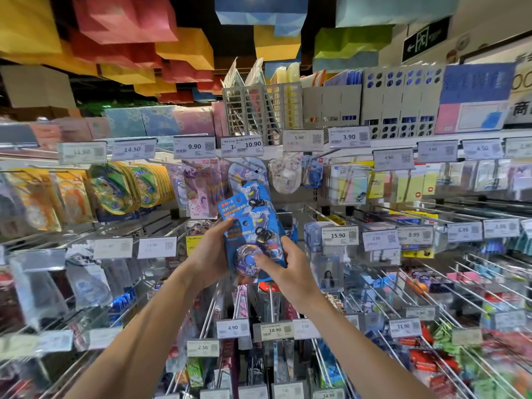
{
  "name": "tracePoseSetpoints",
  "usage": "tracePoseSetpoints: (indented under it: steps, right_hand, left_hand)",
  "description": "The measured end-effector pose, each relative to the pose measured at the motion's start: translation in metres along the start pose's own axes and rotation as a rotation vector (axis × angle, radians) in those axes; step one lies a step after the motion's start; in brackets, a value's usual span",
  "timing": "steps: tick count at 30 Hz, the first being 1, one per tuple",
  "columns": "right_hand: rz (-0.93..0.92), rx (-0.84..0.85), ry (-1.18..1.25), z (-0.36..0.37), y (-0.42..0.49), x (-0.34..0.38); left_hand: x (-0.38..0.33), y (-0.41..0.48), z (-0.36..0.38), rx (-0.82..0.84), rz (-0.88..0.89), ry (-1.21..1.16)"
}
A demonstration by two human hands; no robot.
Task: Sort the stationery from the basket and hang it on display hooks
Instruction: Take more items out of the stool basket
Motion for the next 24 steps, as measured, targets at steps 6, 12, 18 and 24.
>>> tracePoseSetpoints:
  steps: [6,12,18,24]
  right_hand:
    - [0.096,-0.022,0.279,-0.026,-0.01,-0.019]
    - [0.132,-0.125,0.287,-0.055,-0.022,-0.049]
    - [0.213,-0.168,0.173,-0.07,-0.024,-0.072]
    - [0.213,-0.14,0.083,-0.058,0.0,-0.066]
  left_hand:
    - [0.01,0.008,0.0,-0.013,-0.014,0.071]
    - [0.016,0.016,-0.006,-0.07,-0.053,0.043]
    - [0.007,0.011,-0.003,-0.037,-0.076,-0.108]
    - [0.005,0.008,0.0,-0.004,-0.078,-0.117]
Point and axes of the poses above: each hand's wrist, its own y-axis towards the middle knuckle, its own z-axis out of the palm, x = y × z, the point moved 2 cm from there along y, towards the middle knuckle, and after that the axes turned 15 degrees about z, right-handed, at the moved point
